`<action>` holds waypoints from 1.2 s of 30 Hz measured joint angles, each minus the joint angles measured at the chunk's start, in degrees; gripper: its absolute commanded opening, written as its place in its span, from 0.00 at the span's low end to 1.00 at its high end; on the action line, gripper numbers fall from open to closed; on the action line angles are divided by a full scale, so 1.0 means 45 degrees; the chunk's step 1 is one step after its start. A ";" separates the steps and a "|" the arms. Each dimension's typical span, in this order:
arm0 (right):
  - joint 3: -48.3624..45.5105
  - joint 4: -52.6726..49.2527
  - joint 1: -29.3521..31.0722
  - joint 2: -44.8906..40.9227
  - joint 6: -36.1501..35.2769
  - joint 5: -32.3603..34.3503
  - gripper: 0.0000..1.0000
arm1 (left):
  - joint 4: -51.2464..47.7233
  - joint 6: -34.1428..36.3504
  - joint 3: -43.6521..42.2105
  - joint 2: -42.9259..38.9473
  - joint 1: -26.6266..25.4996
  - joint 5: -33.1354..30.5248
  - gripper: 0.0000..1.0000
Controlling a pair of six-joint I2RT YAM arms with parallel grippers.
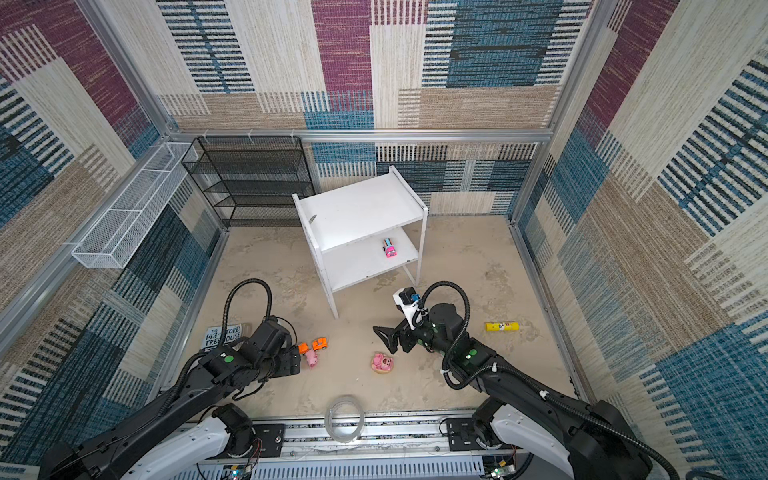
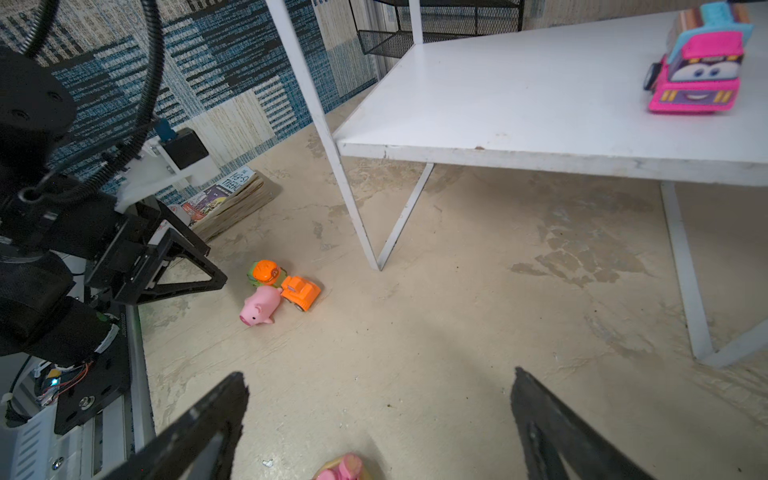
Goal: Place and organize the plastic toys onto the shelf
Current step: 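Lower the left gripper over the orange-and-green car while the right gripper withdraws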
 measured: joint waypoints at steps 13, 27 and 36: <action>0.0015 0.0000 -0.0005 -0.0141 0.0049 0.0335 1.00 | 0.2093 0.0408 0.0107 0.3147 0.0364 0.0306 0.69; 0.0024 0.0238 -0.0005 0.0199 0.0039 0.0335 1.00 | 0.3099 0.1122 0.1248 0.5459 0.0466 0.0452 0.47; 0.0029 0.0515 0.0000 0.0525 -0.0078 0.0272 1.00 | 0.3094 0.1345 0.1229 0.5149 0.0466 0.0651 0.36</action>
